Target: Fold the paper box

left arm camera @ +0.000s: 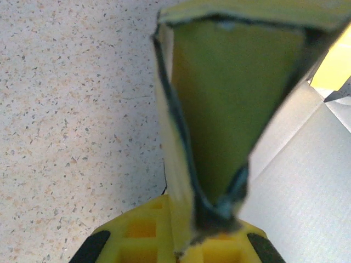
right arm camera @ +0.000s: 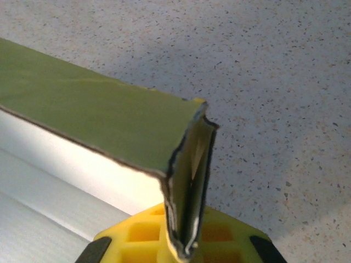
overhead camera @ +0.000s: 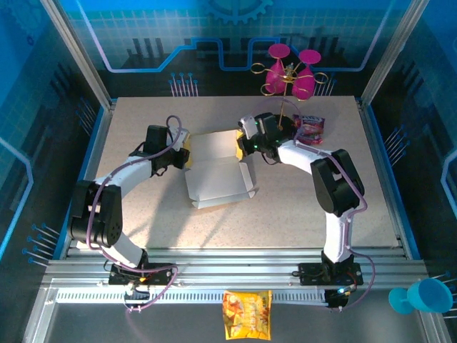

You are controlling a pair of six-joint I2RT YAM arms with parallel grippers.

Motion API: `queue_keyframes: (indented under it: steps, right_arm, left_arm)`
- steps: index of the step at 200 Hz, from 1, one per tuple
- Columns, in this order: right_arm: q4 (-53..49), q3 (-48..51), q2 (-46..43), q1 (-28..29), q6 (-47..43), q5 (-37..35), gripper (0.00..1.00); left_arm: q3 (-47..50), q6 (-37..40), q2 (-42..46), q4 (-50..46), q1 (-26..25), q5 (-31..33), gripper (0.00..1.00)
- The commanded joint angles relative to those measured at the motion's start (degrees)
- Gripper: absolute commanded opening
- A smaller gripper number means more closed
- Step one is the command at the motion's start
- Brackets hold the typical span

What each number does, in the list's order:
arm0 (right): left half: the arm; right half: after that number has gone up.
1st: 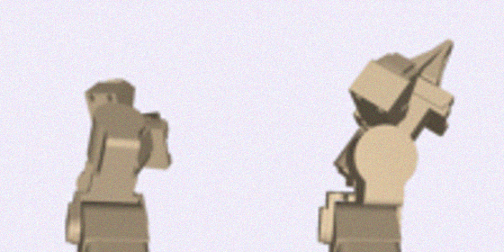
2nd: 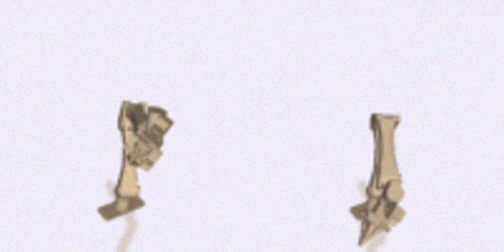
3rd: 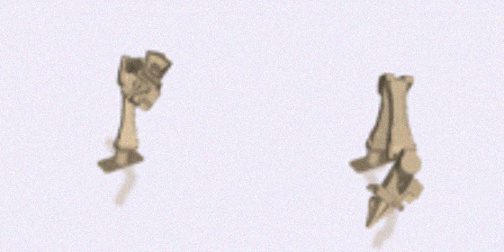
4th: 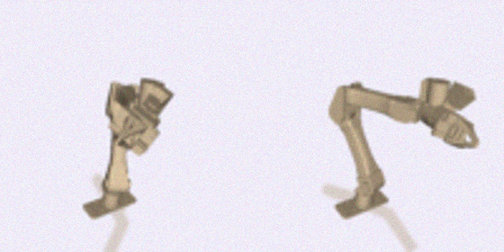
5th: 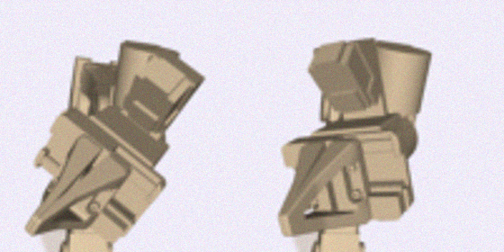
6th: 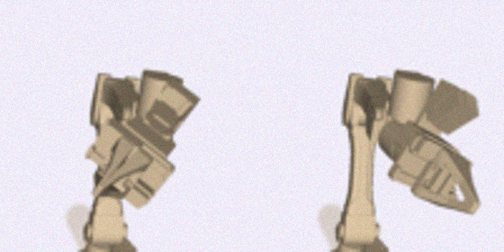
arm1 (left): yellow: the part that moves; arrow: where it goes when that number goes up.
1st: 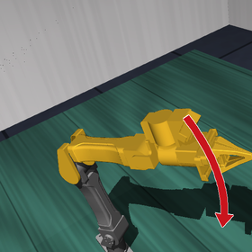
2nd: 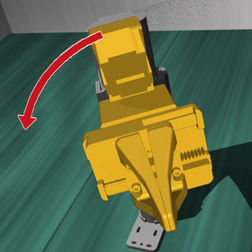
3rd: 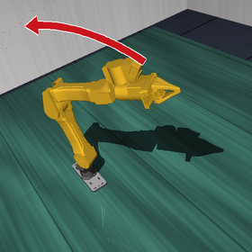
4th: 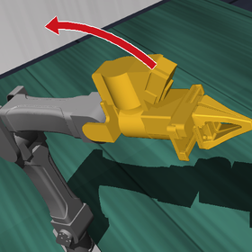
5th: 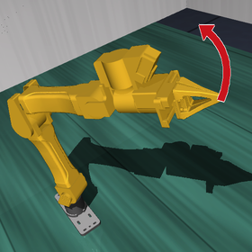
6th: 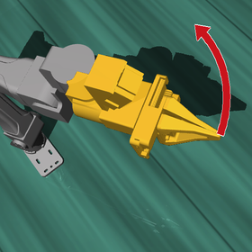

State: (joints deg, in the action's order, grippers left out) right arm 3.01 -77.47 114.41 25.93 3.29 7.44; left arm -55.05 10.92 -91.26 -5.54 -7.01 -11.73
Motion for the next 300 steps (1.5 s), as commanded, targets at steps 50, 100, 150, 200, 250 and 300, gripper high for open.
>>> queue_keyframes:
  steps: [50, 100, 150, 200, 250, 300]
  right_arm:
    - [0.74, -2.15, 2.02, 4.64, 3.71, -4.28, 0.00]
    - [-0.10, -3.80, 4.40, 4.56, 4.95, -4.63, 0.08]
    - [-0.36, -5.06, 5.86, 4.56, 5.97, -4.29, 0.09]
    - [-1.38, -5.03, 5.66, 5.31, 7.02, -9.39, 0.00]
    - [-8.05, -6.16, 5.27, 9.24, 11.50, -29.13, 0.00]
    - [-21.54, -12.79, 7.62, 10.93, 20.52, -40.52, 0.00]
  left_arm:
    - [-1.09, 0.55, 0.03, 2.27, -1.00, -4.54, 0.00]
    - [-1.13, 0.68, -0.19, 2.31, -1.00, -4.62, 0.00]
    - [-1.46, 0.77, -0.62, 2.14, -0.99, -4.59, 0.00]
    - [-2.90, -0.71, -1.81, 1.03, -1.30, -1.62, 0.00]
    - [-5.84, -8.08, -4.89, -2.22, -6.18, 15.36, 0.00]
    - [-11.24, -18.51, -9.55, -9.73, -8.38, 29.30, 0.00]
